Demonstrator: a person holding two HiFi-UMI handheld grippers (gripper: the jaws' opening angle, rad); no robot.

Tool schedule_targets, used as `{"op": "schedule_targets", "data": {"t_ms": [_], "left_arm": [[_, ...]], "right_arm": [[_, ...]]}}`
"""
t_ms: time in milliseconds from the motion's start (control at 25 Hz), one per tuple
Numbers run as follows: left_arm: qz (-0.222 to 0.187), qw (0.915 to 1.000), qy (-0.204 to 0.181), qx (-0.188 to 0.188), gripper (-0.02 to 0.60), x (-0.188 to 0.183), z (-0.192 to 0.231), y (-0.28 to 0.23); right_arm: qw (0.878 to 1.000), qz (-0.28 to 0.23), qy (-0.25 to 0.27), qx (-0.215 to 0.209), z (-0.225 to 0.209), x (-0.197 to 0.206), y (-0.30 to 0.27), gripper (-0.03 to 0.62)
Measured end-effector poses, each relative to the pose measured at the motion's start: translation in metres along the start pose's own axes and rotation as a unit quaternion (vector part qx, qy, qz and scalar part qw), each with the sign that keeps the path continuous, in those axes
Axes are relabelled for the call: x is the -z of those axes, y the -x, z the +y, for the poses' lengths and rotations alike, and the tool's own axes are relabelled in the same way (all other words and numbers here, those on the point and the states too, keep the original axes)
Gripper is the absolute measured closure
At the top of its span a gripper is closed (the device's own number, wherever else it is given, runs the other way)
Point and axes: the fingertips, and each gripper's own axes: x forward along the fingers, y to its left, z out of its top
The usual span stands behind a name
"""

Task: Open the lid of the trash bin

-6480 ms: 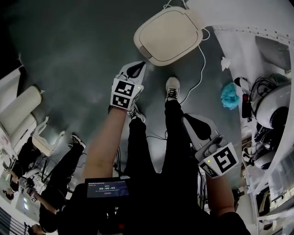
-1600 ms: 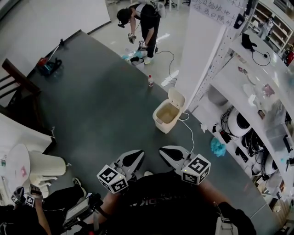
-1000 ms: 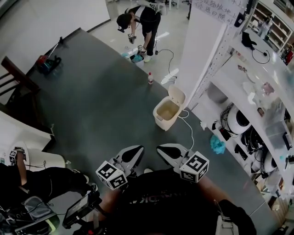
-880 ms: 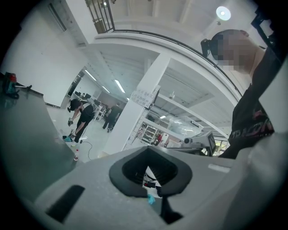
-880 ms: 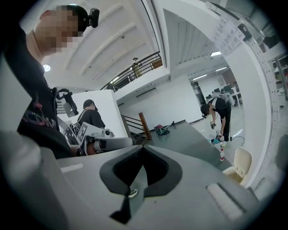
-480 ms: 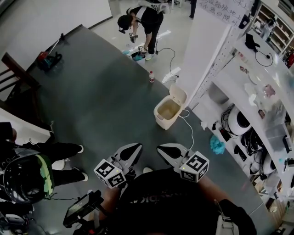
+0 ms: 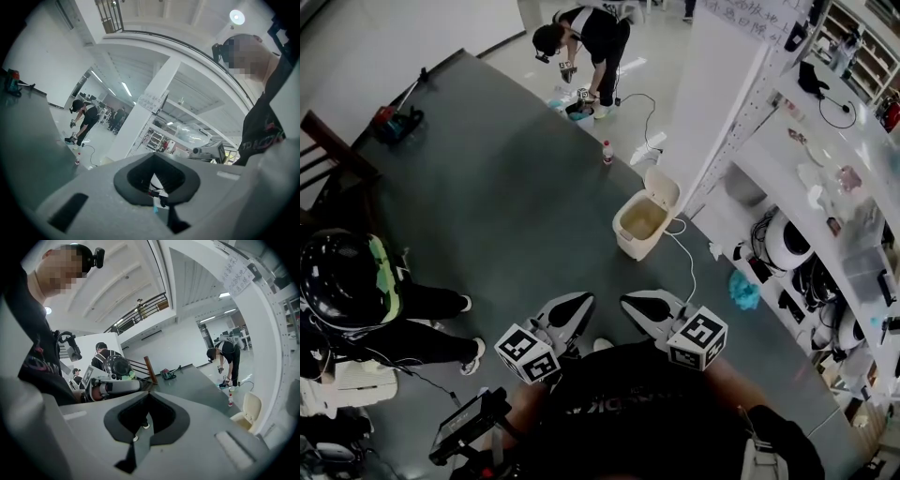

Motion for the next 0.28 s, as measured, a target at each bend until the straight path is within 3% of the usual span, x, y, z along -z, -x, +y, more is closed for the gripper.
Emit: {"op": "schedule_targets", "data": {"t_ms": [280], "left_arm": [[-0.005, 1.0000, 0.006, -0.001, 0.581, 0.0011, 0.0029, -0.0024]], "right_arm": [[1.000, -0.001, 0.003, 0.002, -0.0041, 0.0009, 0.0026, 0.586]]}}
